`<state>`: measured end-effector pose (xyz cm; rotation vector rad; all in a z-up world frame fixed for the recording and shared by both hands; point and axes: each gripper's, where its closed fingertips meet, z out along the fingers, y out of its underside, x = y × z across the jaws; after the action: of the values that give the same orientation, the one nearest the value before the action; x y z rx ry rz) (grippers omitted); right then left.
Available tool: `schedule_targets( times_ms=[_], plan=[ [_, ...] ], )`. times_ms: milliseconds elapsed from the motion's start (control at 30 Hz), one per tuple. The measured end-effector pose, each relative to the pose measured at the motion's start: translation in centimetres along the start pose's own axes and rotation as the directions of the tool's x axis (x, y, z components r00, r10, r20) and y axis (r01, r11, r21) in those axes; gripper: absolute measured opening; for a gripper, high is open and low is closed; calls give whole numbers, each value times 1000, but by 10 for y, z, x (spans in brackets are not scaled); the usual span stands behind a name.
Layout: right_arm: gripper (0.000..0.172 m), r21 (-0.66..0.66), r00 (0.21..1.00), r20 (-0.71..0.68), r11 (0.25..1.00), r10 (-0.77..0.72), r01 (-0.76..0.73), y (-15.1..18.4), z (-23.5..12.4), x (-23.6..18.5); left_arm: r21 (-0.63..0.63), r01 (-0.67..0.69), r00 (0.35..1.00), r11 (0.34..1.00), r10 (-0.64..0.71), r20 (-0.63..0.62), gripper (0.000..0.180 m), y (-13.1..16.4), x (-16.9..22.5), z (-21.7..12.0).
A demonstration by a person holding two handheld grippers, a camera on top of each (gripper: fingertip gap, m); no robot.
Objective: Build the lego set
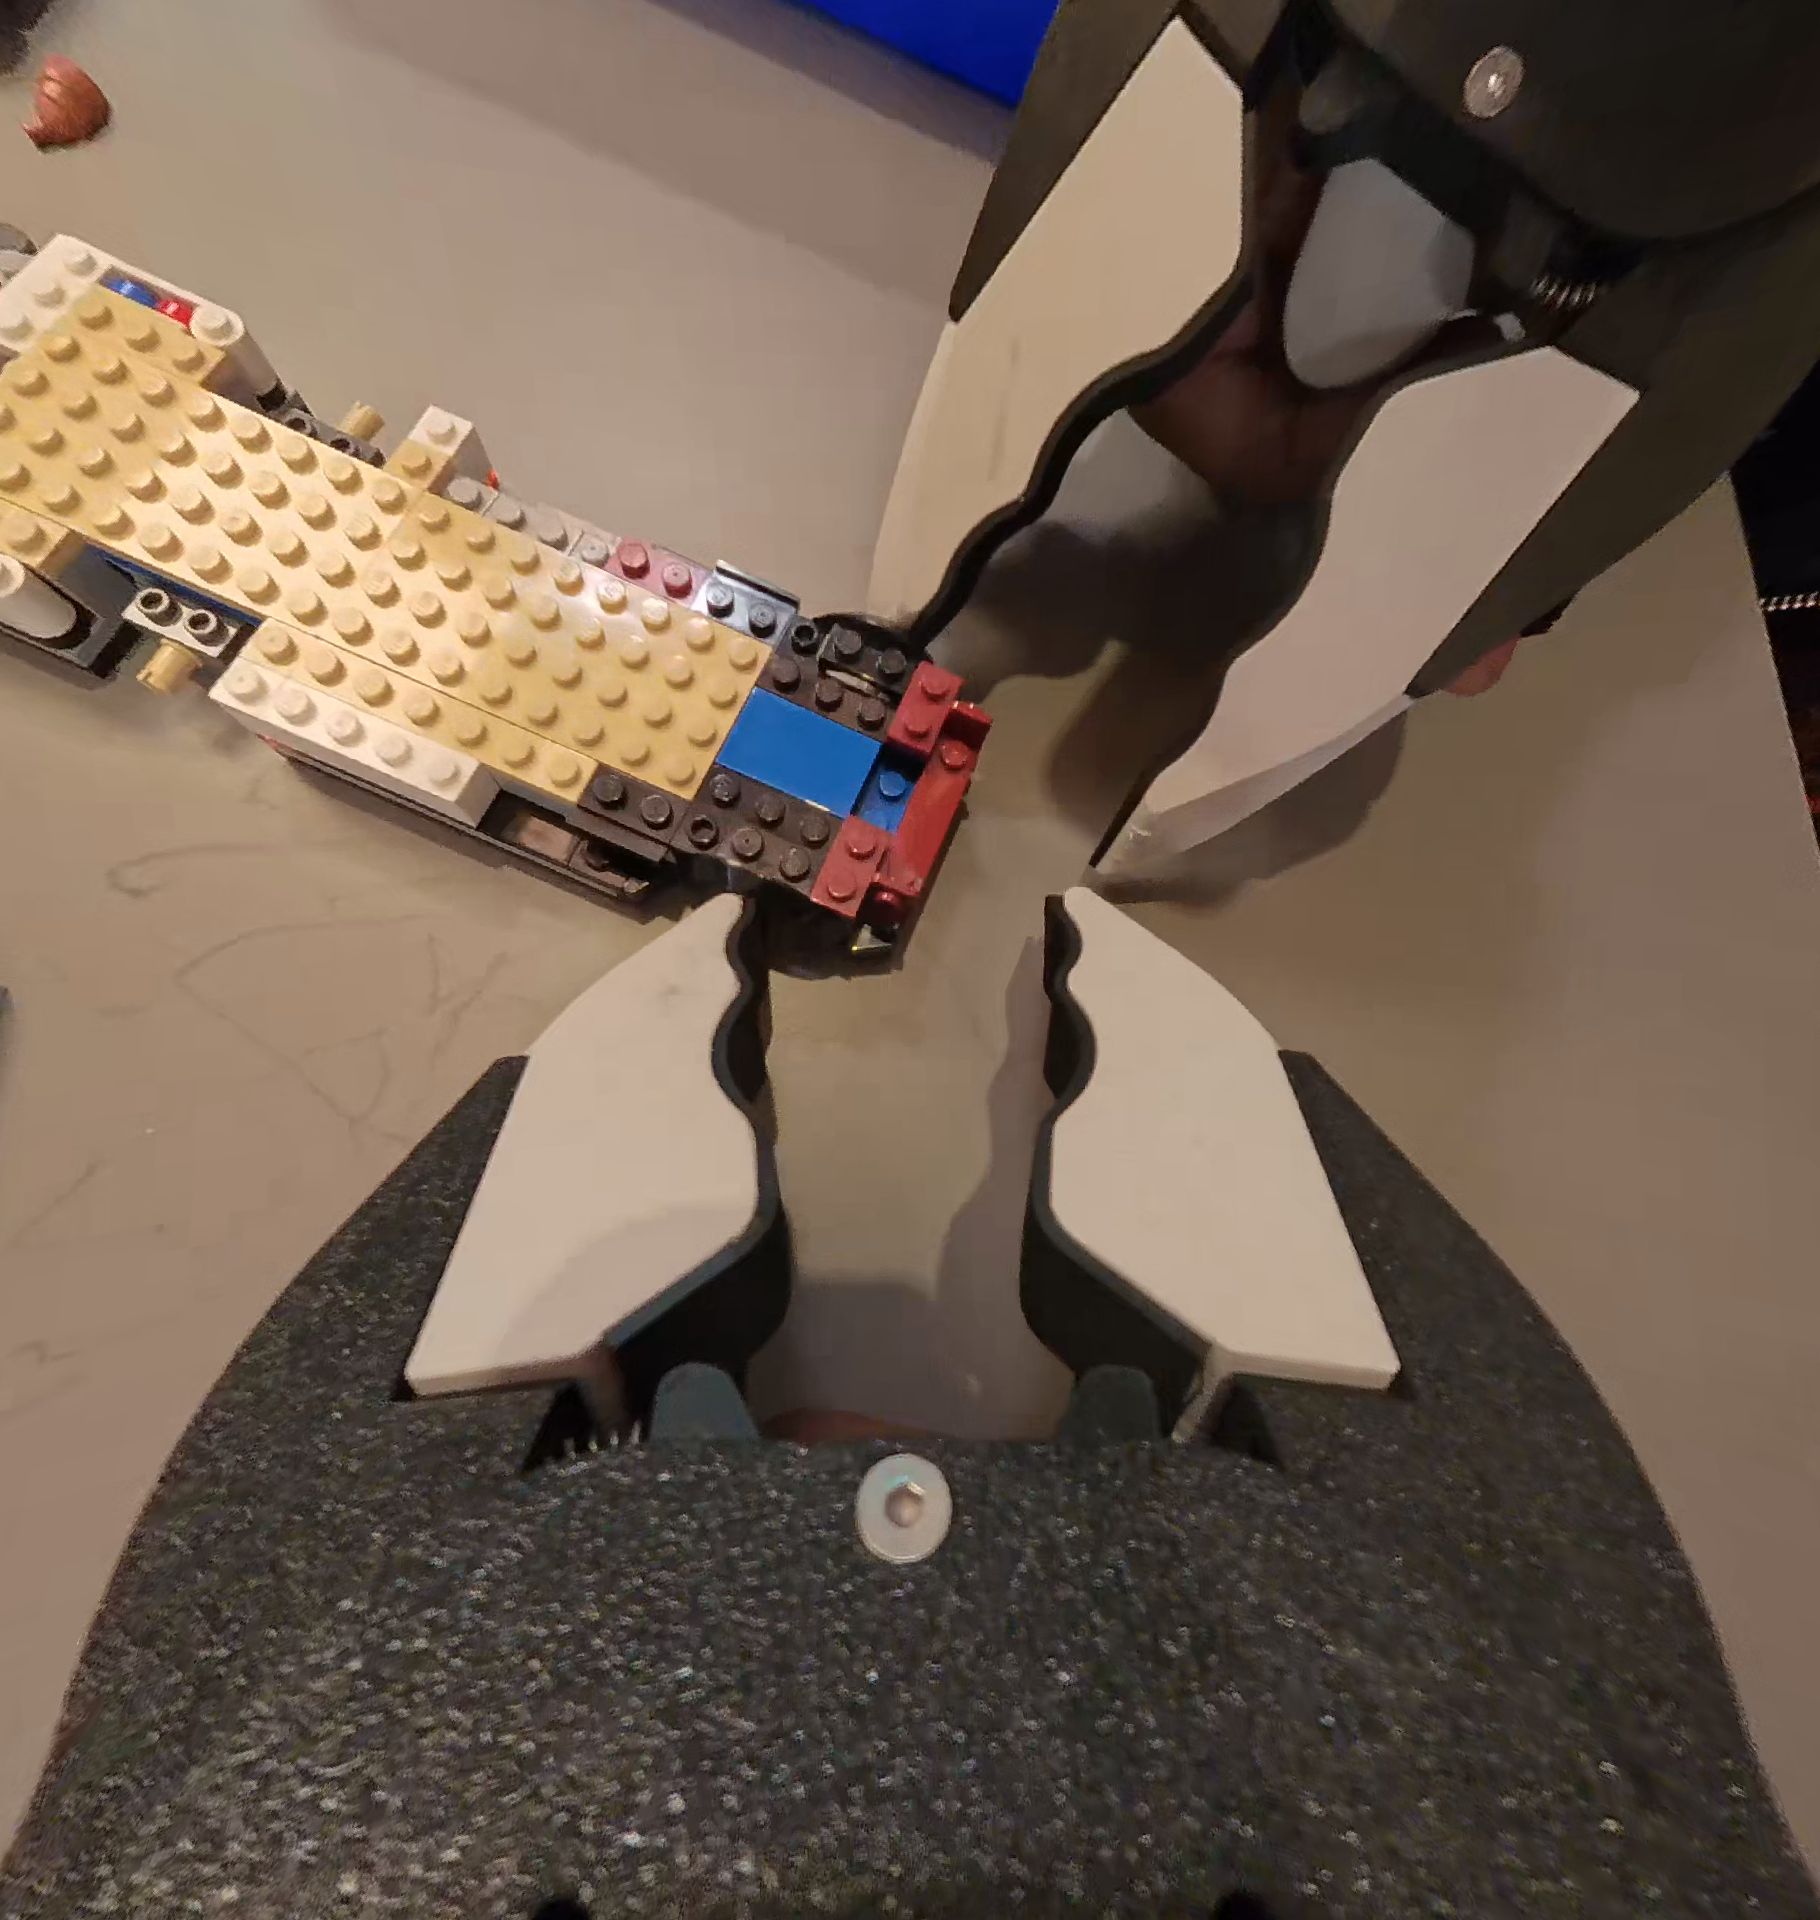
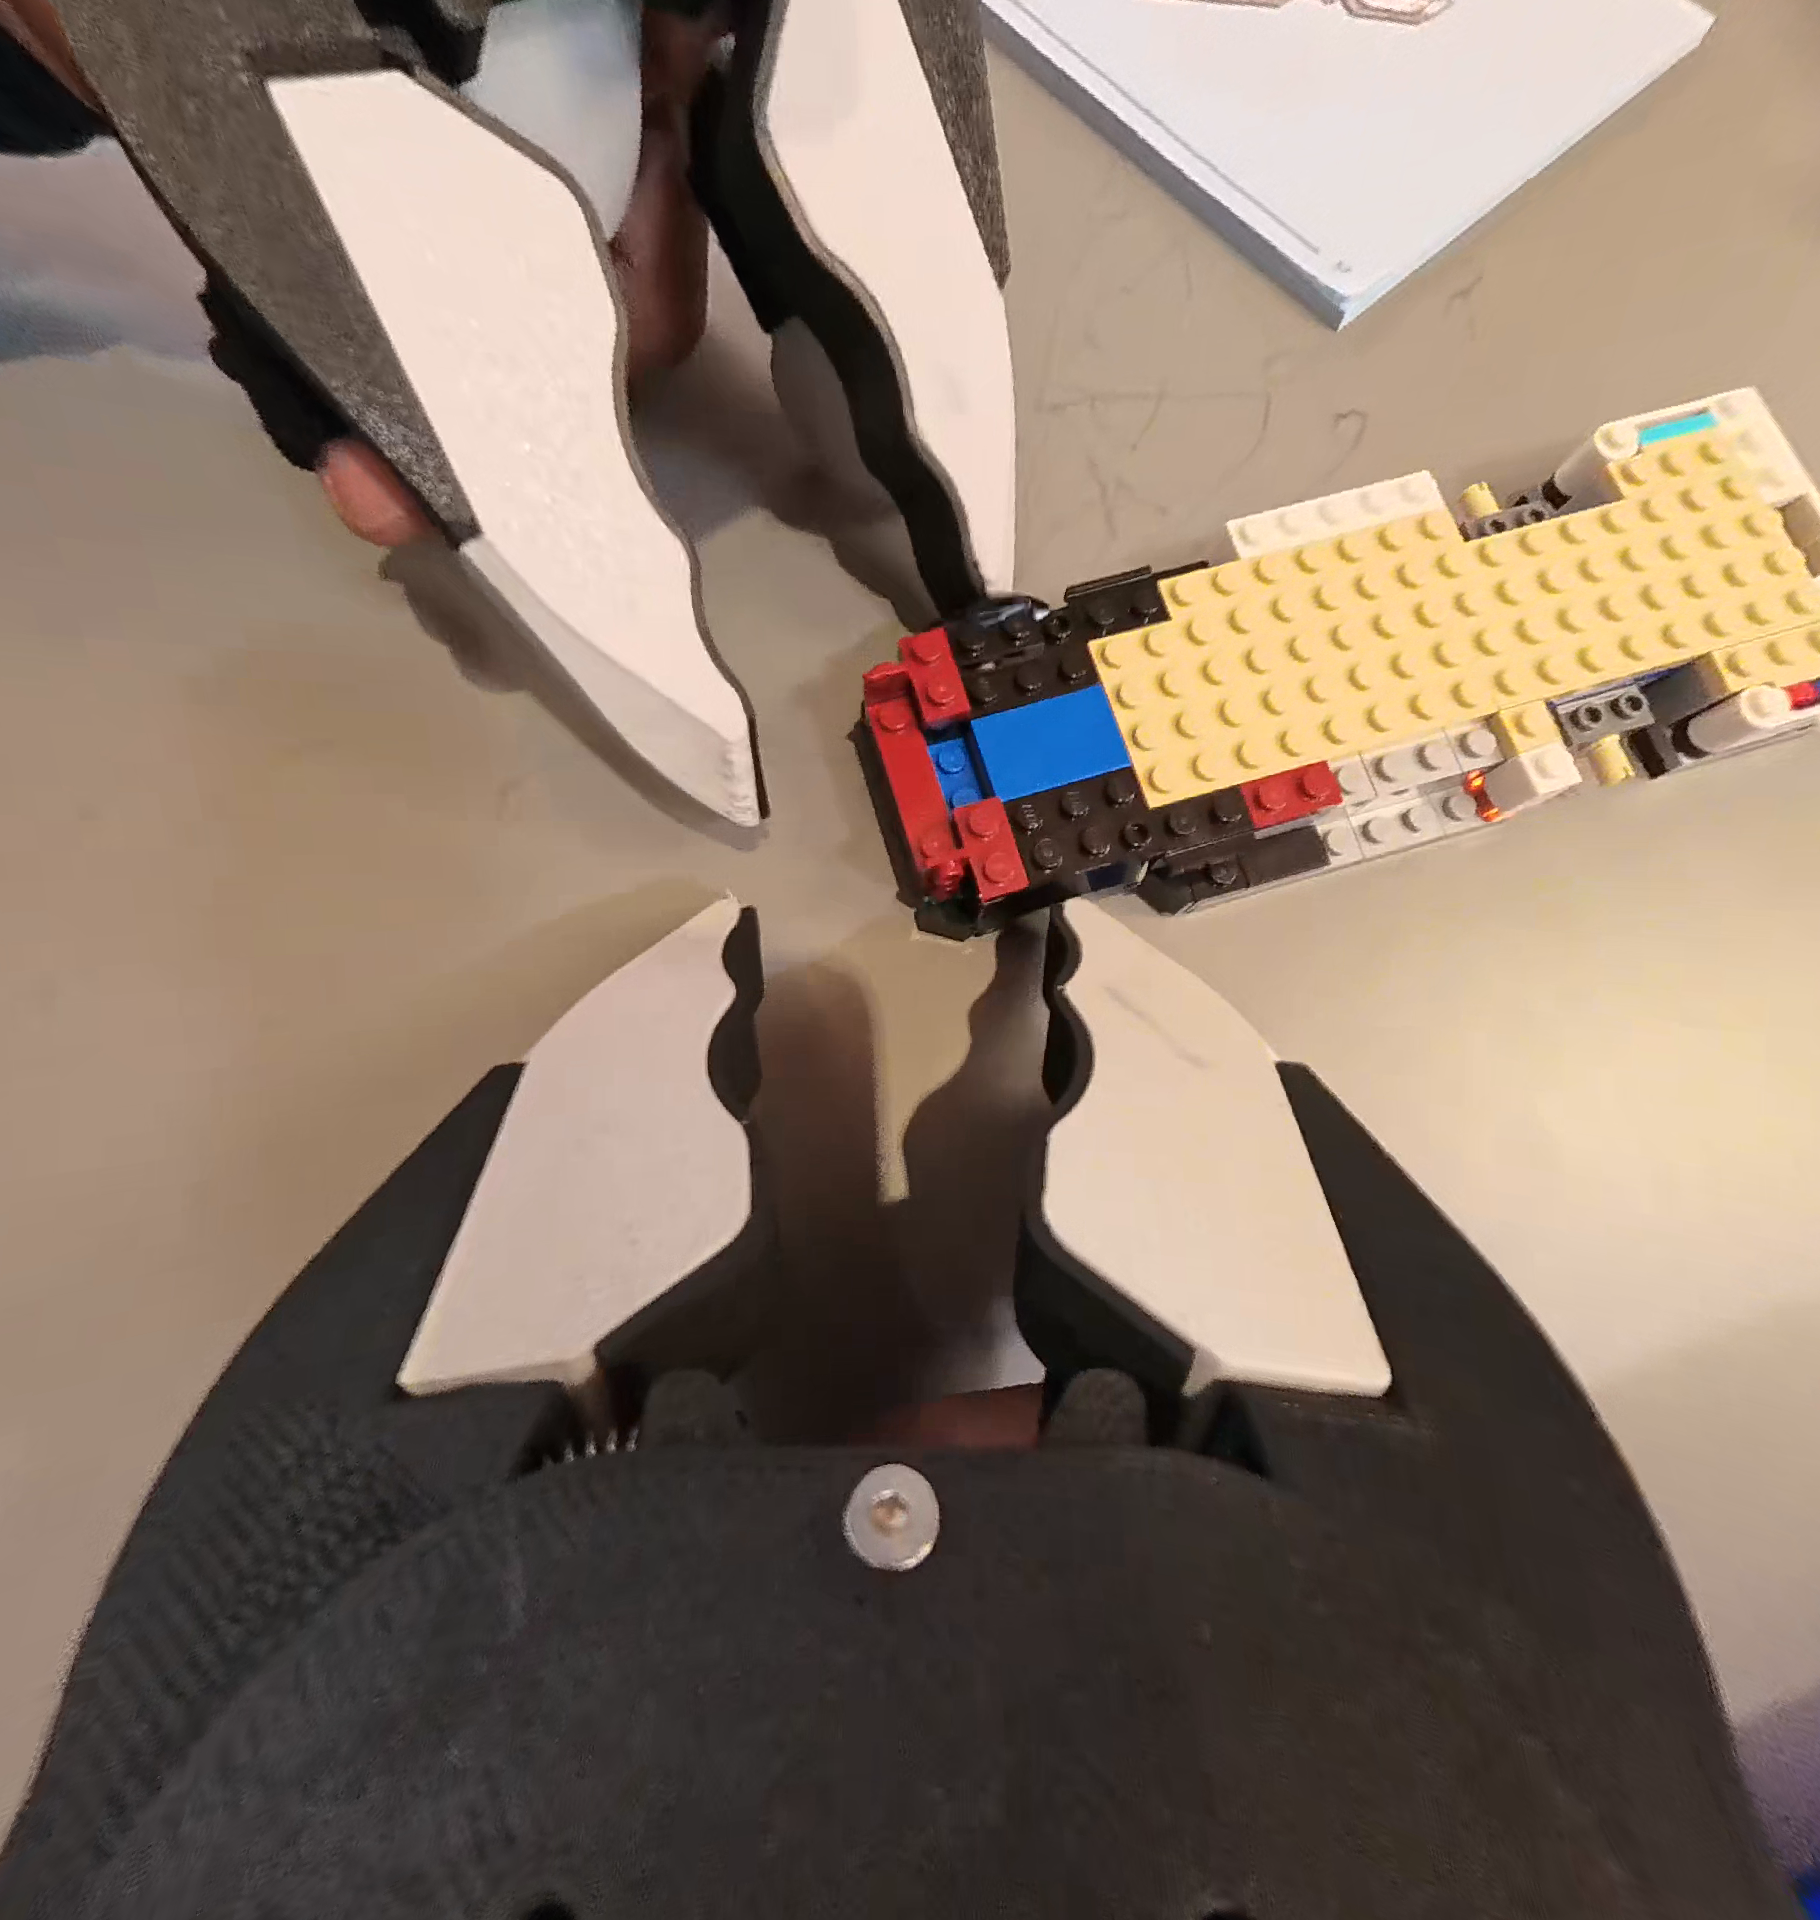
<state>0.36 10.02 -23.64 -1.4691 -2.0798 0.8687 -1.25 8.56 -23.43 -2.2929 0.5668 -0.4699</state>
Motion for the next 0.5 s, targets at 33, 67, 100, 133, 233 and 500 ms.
schedule_targets(
  times_ms=[33, 67, 100, 133, 233, 500],
  plan=[
    [51, 18, 1000, -8, 1000, -9, 9, -2, -1, 1, 18, -4, 1000, 1000, 4, 2, 52, -2, 0, -1],
    [49, 38, 1000, -19, 999, -19, 19, -5, -3, 3, 40, -10, 1000, 999, 10, 2, 52, -4, 1, -4],
    [48, 61, 999, -28, 998, -29, 31, -8, -5, 4, 63, -17, 1000, 998, 17, 1, 52, -7, 2, -6],
    [47, 84, 999, -39, 996, -38, 41, -12, -7, 5, 87, -26, 1000, 996, 26, 1, 52, -9, 2, -8],
    [43, 150, 992, -103, 985, -71, 86, -22, -15, 11, 178, -75, 997, 981, 67, 46, 52, -22, 2, -16],
    [35, 205, 919, -341, 939, -197, 278, -43, -31, 26, 208, -270, 934, 940, 203, 295, 49, -44, -3, -27]
  ],
)
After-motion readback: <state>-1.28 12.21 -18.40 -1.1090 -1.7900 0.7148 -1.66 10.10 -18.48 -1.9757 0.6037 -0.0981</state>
